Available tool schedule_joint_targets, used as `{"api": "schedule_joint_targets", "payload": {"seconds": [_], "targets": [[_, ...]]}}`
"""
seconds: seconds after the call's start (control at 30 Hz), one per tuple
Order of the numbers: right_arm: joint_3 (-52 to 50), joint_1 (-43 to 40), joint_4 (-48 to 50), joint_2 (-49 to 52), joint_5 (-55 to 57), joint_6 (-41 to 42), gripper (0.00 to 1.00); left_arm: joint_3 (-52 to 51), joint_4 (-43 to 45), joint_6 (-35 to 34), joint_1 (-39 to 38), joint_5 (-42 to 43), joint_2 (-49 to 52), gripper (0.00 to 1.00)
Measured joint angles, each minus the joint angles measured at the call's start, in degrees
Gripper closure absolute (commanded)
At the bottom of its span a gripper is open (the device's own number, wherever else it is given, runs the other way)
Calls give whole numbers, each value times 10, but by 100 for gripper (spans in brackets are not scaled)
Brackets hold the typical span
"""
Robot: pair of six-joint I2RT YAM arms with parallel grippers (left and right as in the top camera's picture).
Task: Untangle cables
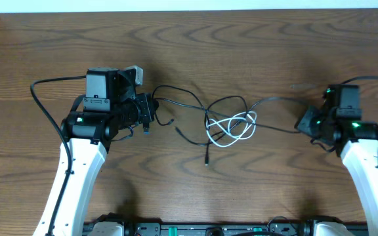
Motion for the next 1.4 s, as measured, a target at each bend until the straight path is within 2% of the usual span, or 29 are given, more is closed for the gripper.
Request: {"api": "schedule_joint_targets", "payload": {"seconds": [0.03,0.17,0.3,0.43,0.53,0.73,0.83,0.93,1.13,1.33,1.4], "targets": [[8,-6,-1,-9,-2,-8,99,0,0,0,1,2,0,92],[35,-25,2,-31,10,-34,99,0,2,-4,4,10,0,60],[110,-35,-2,-32,-24,-88,99,0,3,-8,16,29,0,49],[208,-23,-23,-38,-147,-133,99,0,3,-10,13,54,0,32],[231,8,-26,-41,-238,-145,99,0,3,-6,-5,64,0,25],[233,72,31,-41,-416,-162,99,0,23,15,-61,72,9,20],[234,97,55,-41,-457,-164,99,0,51,19,-86,72,25,19],[234,113,45,-41,-450,-166,99,0,85,20,-114,72,48,18],[235,150,-6,-41,-364,-158,99,0,156,19,-156,72,98,19],[238,197,-170,-40,-111,-105,99,0,214,0,-173,68,179,19],[237,199,-210,-40,-65,-90,99,0,235,-7,-177,68,205,18]]}}
